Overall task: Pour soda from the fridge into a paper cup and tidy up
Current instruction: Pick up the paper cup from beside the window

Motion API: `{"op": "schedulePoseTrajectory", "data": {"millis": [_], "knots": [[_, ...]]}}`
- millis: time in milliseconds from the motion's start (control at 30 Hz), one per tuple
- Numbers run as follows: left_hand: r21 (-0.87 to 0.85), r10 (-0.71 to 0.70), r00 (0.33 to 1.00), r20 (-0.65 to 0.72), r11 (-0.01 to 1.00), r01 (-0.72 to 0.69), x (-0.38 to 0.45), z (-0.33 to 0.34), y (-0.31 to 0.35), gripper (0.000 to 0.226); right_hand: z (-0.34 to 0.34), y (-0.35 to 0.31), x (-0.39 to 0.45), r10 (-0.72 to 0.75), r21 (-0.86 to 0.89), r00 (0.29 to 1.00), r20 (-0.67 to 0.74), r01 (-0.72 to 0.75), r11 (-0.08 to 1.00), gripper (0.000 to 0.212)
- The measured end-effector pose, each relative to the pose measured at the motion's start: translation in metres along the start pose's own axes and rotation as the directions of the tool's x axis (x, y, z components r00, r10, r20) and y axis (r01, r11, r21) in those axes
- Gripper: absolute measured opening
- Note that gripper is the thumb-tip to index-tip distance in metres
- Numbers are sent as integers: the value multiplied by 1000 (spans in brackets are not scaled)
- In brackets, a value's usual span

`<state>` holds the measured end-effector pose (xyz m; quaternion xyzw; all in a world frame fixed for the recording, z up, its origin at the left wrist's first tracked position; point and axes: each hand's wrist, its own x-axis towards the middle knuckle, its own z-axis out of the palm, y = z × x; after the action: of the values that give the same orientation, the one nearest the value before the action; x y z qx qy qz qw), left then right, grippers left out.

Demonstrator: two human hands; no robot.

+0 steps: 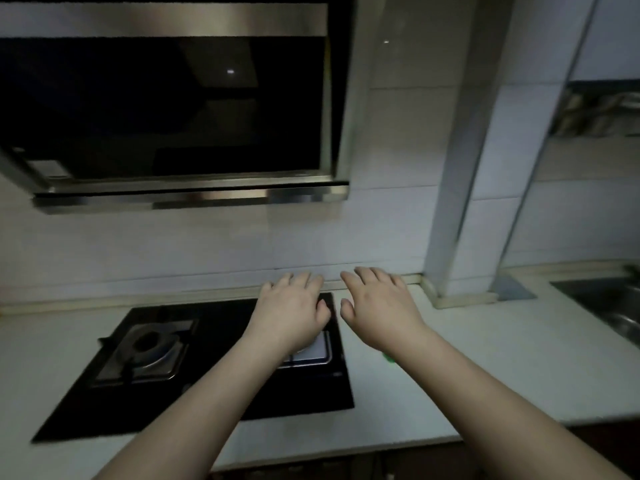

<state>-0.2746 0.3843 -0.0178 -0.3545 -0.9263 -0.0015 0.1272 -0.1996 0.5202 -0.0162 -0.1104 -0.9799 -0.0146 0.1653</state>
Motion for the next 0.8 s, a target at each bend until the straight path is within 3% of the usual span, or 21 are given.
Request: {"op": "schedulePoseTrajectory", "data": {"millis": [133,300,800], "knots": [[-44,173,984,-41,984,-175,33,8,37,80,-1,42,-10,158,-56,987,11,-157,986,55],[-72,348,936,-49,934,-350,65,13,81,61,-12,82,-25,309,-127,951,1,-306,943,53],[-227,751,645,-143,609,-760,97,-2,242,55,-46,178,-130,733,-273,680,-9,-707,653,52]]}}
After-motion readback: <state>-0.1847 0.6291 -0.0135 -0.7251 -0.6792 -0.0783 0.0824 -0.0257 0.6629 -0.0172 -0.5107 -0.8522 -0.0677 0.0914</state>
